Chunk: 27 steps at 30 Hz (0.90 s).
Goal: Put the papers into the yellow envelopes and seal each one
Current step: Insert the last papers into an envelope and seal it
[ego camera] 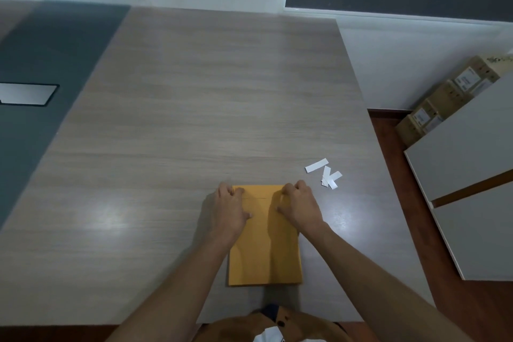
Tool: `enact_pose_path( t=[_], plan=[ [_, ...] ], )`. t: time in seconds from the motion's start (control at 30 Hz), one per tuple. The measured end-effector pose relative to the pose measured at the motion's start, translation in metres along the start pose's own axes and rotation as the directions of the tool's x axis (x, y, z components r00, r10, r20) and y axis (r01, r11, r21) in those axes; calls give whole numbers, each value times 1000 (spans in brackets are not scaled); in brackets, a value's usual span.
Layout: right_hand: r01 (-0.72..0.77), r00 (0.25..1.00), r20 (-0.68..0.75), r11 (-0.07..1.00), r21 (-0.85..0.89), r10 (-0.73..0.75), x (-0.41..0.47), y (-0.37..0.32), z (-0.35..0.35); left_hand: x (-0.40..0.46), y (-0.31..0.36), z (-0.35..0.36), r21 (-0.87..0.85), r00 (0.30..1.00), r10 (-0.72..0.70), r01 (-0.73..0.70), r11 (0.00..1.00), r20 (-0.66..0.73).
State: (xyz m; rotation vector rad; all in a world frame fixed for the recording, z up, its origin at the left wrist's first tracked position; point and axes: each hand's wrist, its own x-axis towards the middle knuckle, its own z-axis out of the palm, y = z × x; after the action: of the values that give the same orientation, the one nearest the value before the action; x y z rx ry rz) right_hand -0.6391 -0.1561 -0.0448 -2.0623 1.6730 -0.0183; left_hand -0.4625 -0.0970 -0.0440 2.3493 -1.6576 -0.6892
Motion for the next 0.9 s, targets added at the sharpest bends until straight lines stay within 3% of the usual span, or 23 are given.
enact_pose_path(
  t=[0.13, 0.27, 0.73, 0.9],
  plan=[
    [-274, 956, -30, 926, 259, 291, -7, -7, 6, -4, 12, -1, -284, 962, -274, 261, 923, -7],
    [-387, 911, -21, 873, 297, 412, -8, -13, 12, 4, 13, -2, -408, 912, -402, 400, 821, 85],
    [-388, 911, -12, 866, 314, 413, -10, -8, 15, 17, 3, -6, -681, 885, -427, 428, 594, 184],
    [-344, 930, 14, 857, 384, 367, -13, -5, 14, 16, 7, -6, -774, 883, -388, 433, 462, 262]
  ],
)
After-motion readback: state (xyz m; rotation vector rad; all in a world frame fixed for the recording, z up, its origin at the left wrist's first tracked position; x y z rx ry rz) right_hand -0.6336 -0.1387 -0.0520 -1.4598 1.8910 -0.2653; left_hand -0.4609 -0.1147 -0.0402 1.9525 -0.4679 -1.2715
